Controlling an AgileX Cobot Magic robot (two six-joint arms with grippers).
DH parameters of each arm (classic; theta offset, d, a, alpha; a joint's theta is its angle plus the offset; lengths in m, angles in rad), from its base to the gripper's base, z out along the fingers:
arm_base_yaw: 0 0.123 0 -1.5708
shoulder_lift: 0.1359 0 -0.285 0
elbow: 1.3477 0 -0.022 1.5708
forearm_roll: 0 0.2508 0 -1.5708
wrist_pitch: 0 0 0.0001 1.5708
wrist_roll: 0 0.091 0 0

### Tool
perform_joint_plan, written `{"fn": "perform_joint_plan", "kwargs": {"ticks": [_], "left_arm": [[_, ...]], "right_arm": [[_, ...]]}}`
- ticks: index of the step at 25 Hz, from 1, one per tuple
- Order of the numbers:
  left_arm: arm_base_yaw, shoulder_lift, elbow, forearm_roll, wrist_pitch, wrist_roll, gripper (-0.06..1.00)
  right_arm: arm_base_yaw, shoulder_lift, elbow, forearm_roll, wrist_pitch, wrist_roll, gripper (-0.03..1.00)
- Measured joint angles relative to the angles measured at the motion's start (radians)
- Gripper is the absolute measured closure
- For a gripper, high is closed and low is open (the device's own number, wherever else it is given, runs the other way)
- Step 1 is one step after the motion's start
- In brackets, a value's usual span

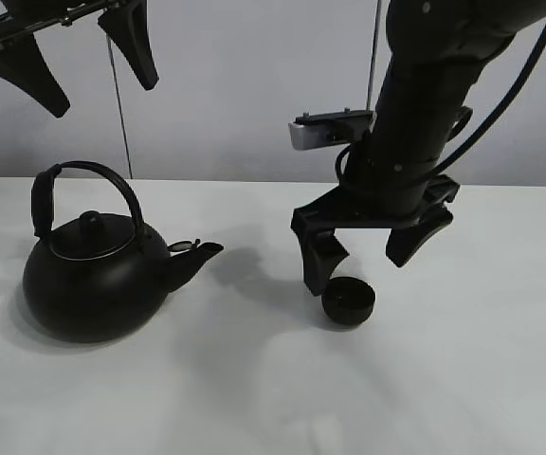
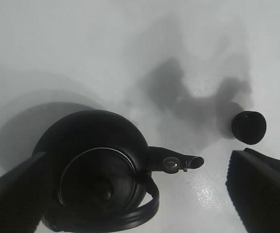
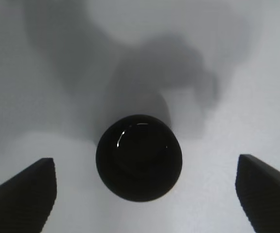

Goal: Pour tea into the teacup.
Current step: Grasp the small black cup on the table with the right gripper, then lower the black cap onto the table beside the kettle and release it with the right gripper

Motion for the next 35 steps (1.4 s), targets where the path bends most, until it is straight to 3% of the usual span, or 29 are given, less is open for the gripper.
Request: {"fn": "perform_joint_plan", "kwargs": {"ticks": [8,14,26,35], "left_arm": [[0.000,0.000,0.000,0.000,0.000,0.000,0.25],[0.000,0.000,0.000,0.000,0.000,0.000,0.25],[0.000,0.000,0.000,0.000,0.000,0.000,0.25],[0.000,0.000,0.000,0.000,0.000,0.000,0.25]], "right_arm": [[0.003,0.085,-0.002,-0.006,-0.053,0.022,0.31],[0.003,0.097,-0.004,-0.002,-0.073,0.043,0.57],[0.007,0.067,-0.026,0.057,-0.058,0.045,0.57],[0.117,0.069,-0.043,0.066,-0.075,0.045,0.57]]}}
